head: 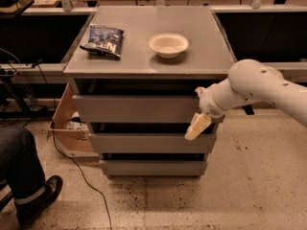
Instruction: Open top drawer
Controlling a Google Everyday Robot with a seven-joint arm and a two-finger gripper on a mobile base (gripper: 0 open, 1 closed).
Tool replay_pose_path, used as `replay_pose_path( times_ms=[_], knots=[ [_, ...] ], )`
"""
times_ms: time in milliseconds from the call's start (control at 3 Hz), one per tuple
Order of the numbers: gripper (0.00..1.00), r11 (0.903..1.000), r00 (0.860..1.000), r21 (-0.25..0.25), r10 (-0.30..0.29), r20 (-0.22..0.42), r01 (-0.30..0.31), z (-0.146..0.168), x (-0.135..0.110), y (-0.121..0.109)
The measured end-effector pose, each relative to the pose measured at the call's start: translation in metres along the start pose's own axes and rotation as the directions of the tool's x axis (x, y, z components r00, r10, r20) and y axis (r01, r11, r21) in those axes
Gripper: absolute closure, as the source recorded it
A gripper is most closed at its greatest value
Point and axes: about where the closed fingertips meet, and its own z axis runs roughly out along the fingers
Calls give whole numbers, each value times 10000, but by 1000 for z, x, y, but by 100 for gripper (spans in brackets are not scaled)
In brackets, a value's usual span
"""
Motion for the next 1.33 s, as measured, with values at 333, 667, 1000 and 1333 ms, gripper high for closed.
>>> replay_pose_path(
  times_ms=[333,667,1000,1333],
  knots=[
    [0,9993,9999,346,-118,-7,118,28,2,-24],
    [0,9980,9996,563,-285,-36,287,43,2,-39],
    [0,9982,9998,567,-182,104,176,59,6,-42],
    [14,9985,9995,536,-69,298,53,71,7,-41]
  ],
)
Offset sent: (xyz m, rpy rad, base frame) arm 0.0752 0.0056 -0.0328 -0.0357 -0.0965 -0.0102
